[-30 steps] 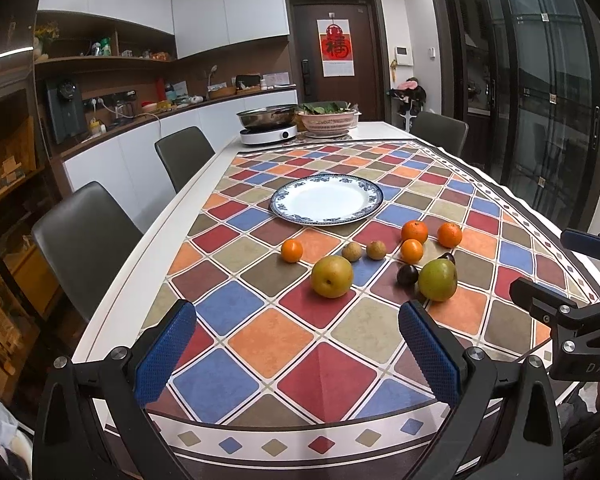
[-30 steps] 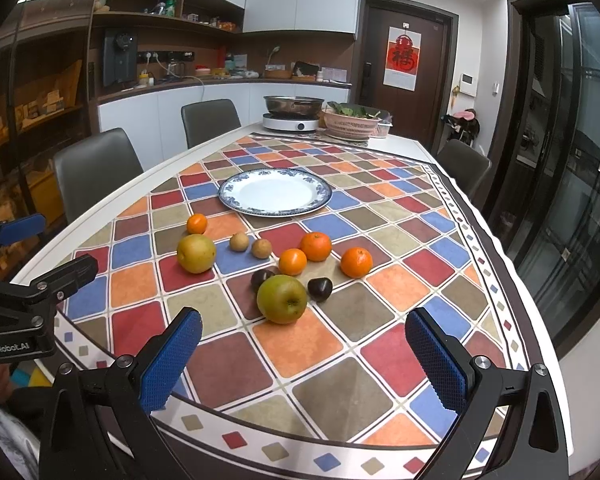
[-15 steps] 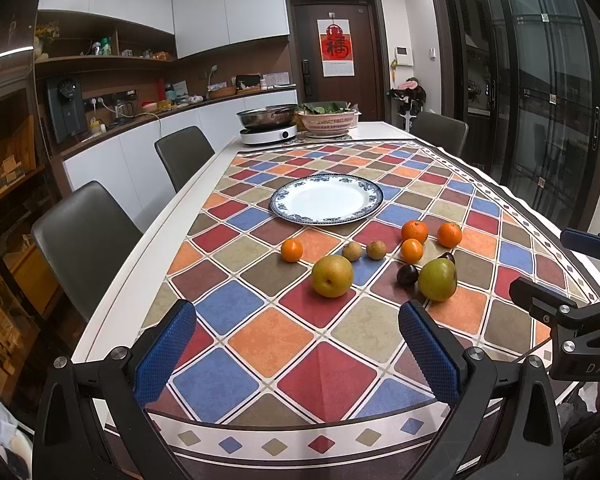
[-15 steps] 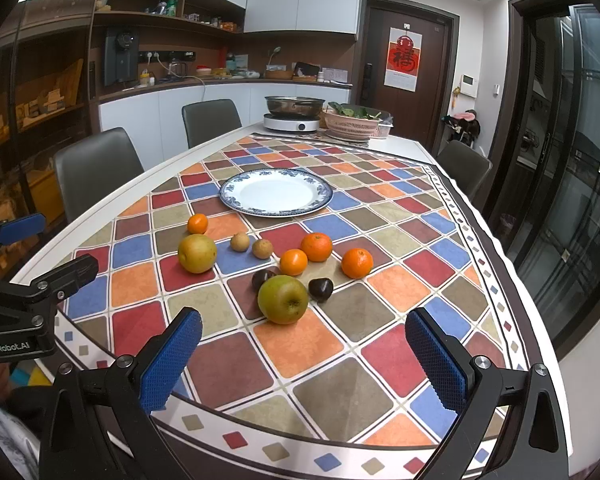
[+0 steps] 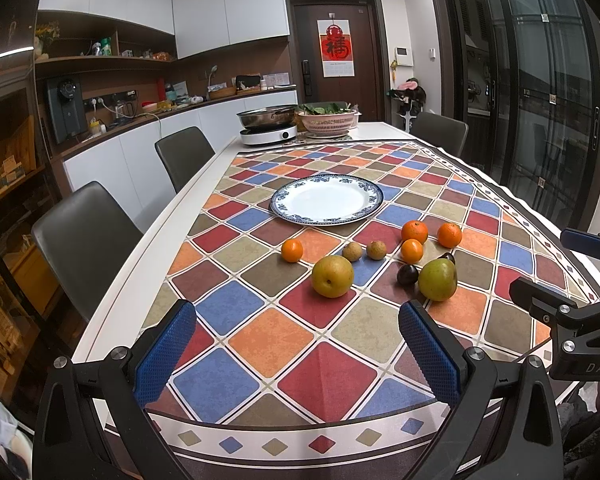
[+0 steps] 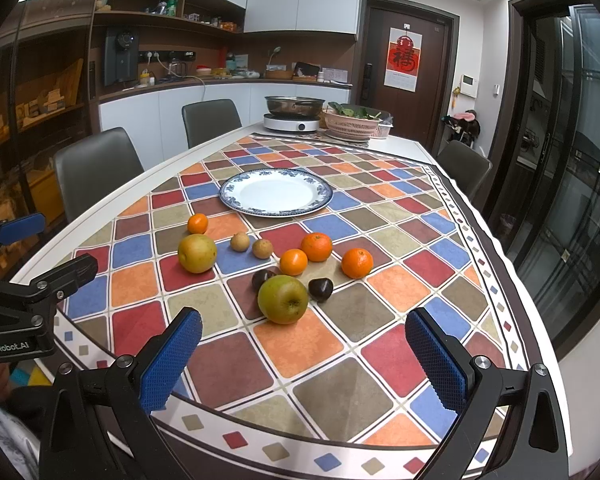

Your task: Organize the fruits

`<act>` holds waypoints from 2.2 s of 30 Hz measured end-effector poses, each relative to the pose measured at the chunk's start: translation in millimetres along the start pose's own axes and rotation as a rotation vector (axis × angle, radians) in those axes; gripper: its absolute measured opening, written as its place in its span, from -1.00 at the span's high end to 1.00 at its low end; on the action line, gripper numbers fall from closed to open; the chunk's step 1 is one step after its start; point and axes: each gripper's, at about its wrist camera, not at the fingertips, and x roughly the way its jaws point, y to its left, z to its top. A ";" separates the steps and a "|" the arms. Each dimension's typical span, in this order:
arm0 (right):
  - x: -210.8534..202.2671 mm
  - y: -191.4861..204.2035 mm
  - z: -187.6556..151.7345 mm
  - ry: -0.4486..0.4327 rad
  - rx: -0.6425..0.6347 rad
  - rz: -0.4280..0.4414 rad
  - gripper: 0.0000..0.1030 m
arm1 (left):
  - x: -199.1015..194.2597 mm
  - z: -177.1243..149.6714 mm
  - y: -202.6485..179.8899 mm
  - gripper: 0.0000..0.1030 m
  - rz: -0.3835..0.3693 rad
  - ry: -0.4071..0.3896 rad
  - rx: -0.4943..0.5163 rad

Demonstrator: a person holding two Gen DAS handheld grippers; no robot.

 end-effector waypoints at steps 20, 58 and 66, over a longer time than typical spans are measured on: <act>4.4 2.6 0.2 0.016 -0.004 0.006 -0.99 | 0.9 1.2 4.1 -1.00 0.002 0.005 0.000; 129.5 1.5 7.8 0.303 0.017 0.156 -0.67 | 122.0 22.6 -1.6 -0.66 -0.148 0.172 0.095; 147.8 1.0 5.9 0.355 0.029 0.178 -0.45 | 151.7 22.5 -8.0 -0.57 -0.212 0.232 0.102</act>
